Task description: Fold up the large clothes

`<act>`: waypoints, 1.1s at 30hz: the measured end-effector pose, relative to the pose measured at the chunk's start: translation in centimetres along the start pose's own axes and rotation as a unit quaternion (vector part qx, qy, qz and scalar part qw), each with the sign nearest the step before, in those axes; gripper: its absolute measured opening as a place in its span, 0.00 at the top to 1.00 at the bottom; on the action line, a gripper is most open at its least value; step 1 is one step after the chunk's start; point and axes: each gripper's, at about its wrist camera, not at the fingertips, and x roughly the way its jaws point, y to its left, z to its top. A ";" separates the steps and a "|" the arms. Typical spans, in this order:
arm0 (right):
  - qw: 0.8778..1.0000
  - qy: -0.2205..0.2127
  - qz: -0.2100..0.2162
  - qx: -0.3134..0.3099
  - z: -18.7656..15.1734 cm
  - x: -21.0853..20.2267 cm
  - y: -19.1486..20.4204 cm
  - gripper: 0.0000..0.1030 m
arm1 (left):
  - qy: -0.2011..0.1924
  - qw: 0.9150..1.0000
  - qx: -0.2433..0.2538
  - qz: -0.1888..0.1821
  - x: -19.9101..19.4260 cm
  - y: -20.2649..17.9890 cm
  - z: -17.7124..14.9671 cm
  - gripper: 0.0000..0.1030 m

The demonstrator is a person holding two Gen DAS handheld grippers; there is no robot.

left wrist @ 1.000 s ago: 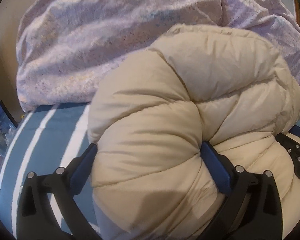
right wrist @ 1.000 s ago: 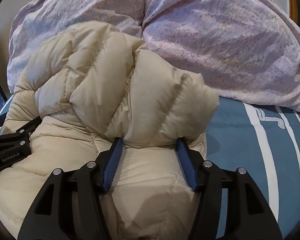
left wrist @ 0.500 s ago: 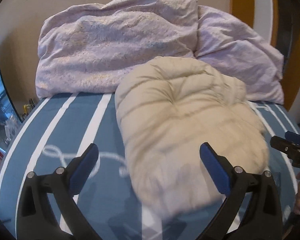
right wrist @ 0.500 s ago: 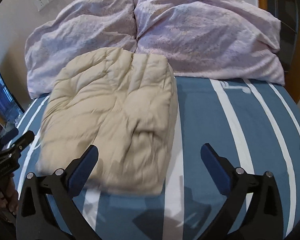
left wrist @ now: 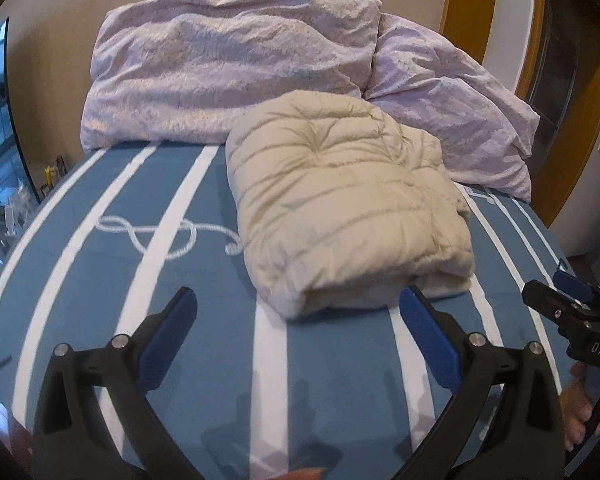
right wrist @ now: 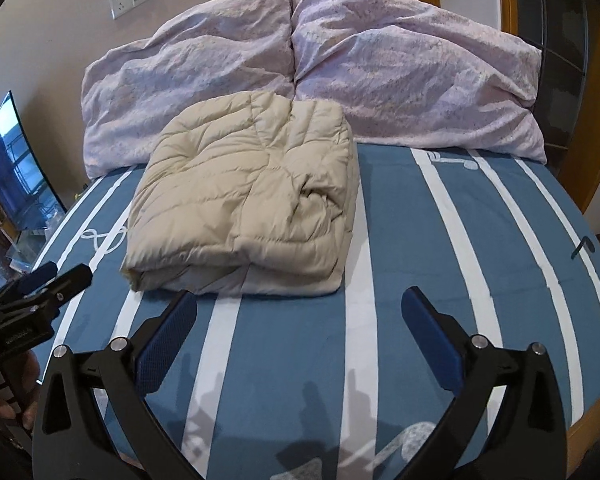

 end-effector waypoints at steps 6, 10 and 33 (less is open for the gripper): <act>1.000 0.018 0.012 0.019 -0.9 -0.2 -0.4 0.01 | 0.013 1.000 -0.010 -0.010 -0.5 0.5 -1.4 0.02; 0.999 0.024 0.017 0.020 -1.5 -0.5 -0.3 0.01 | 0.020 0.999 0.000 -0.025 -1.2 0.4 -1.9 0.02; 0.998 0.037 0.052 0.021 -1.9 -1.3 0.3 0.01 | 0.037 0.997 0.003 -0.064 -1.7 -0.2 -2.5 0.02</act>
